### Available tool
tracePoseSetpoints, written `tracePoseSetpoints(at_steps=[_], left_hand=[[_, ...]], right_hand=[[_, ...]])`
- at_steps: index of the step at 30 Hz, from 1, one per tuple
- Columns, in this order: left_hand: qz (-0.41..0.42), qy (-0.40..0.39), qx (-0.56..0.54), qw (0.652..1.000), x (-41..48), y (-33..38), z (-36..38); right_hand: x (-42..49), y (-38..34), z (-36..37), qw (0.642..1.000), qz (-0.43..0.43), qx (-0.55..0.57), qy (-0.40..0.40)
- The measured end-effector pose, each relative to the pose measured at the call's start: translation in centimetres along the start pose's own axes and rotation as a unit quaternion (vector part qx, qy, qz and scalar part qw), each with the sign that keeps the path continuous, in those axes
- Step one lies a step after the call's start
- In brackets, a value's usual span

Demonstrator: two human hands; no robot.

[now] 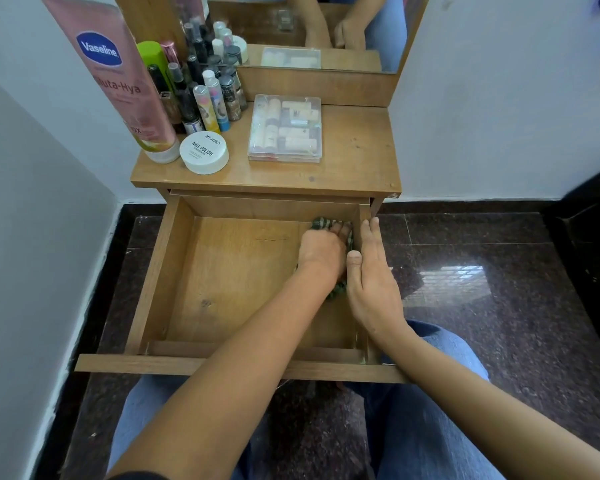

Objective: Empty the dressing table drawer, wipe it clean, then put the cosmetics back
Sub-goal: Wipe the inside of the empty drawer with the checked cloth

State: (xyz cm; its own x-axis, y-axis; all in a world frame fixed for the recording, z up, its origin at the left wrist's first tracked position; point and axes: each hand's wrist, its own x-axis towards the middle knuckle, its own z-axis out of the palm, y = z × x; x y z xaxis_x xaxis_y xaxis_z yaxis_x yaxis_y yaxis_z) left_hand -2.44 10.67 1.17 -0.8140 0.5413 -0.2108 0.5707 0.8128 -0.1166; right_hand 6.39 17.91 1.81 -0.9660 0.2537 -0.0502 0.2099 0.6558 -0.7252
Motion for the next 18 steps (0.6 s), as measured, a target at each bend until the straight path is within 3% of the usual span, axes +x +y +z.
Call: tracePoseSetpoints(at_steps=[12, 18], left_hand=[[0.050, -0.019, 0.096, 0.994, 1.4, -1.0, -1.8], [0.048, -0.015, 0.059, 0.997, 1.4, -1.3, -1.8]], right_hand=[[-0.2, -0.1, -0.1, 1.000, -0.007, 0.009, 0.003], [-0.3, -0.1, -0.3, 1.000, -0.013, 0.005, -0.005]])
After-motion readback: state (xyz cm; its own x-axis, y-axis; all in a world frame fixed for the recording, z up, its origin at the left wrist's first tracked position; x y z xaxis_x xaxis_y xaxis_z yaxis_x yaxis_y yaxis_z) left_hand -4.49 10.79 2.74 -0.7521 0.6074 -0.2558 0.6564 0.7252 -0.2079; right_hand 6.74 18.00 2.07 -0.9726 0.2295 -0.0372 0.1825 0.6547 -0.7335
